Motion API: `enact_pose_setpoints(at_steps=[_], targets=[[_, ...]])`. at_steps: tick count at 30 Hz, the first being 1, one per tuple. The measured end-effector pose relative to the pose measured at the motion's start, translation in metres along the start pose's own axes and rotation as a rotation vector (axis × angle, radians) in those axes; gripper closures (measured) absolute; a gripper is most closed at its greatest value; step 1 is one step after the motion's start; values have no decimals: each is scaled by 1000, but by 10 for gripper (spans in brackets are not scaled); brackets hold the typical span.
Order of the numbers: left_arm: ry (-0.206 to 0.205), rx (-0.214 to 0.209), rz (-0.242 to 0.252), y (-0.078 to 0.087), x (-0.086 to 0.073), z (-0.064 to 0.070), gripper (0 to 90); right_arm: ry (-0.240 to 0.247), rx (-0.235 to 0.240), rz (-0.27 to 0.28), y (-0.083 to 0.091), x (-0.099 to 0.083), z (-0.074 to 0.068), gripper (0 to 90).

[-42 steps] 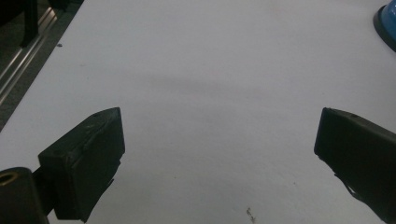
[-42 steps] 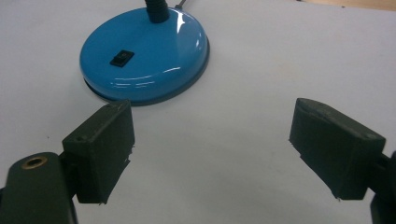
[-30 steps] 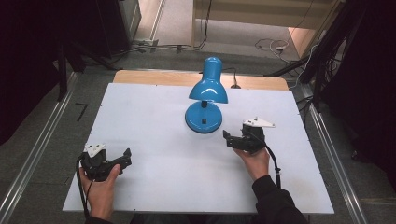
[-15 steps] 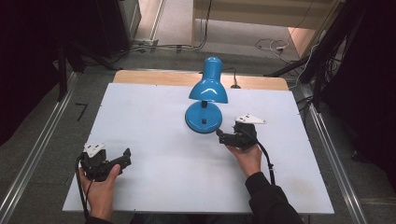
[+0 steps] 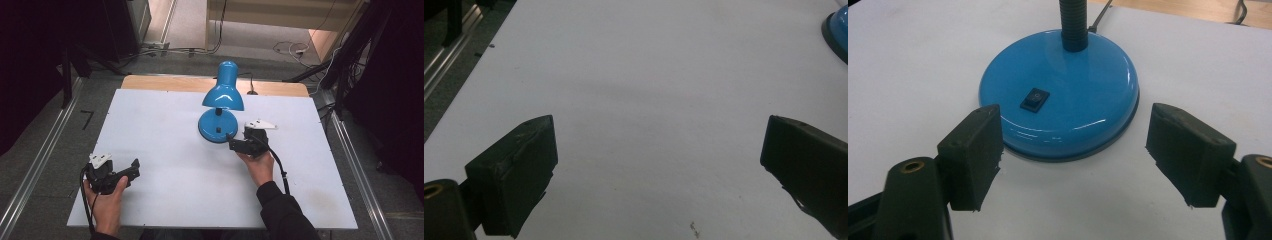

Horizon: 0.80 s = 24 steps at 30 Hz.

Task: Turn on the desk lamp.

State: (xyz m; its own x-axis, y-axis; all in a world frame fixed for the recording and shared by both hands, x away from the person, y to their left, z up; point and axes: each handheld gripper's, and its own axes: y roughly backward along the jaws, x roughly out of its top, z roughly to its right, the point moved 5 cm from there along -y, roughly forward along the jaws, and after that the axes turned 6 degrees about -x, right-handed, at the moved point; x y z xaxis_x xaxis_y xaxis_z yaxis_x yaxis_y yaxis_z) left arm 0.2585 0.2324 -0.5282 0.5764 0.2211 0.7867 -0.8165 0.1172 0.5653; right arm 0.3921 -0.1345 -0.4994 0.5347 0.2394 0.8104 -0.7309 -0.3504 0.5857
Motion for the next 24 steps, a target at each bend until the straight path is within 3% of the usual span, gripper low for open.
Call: enact_pose_setpoints(at_steps=[11, 20, 24], targets=[[9, -4, -1, 1, -1, -1, 28, -4, 3, 8, -11, 10, -11, 259], [14, -7, -1, 2, -1, -4, 28, 34, 3, 1, -24, 16, -21, 309], [15, -9, -2, 2, -2, -4, 28, 25, -12, 15, -27, 18, -21, 340]])
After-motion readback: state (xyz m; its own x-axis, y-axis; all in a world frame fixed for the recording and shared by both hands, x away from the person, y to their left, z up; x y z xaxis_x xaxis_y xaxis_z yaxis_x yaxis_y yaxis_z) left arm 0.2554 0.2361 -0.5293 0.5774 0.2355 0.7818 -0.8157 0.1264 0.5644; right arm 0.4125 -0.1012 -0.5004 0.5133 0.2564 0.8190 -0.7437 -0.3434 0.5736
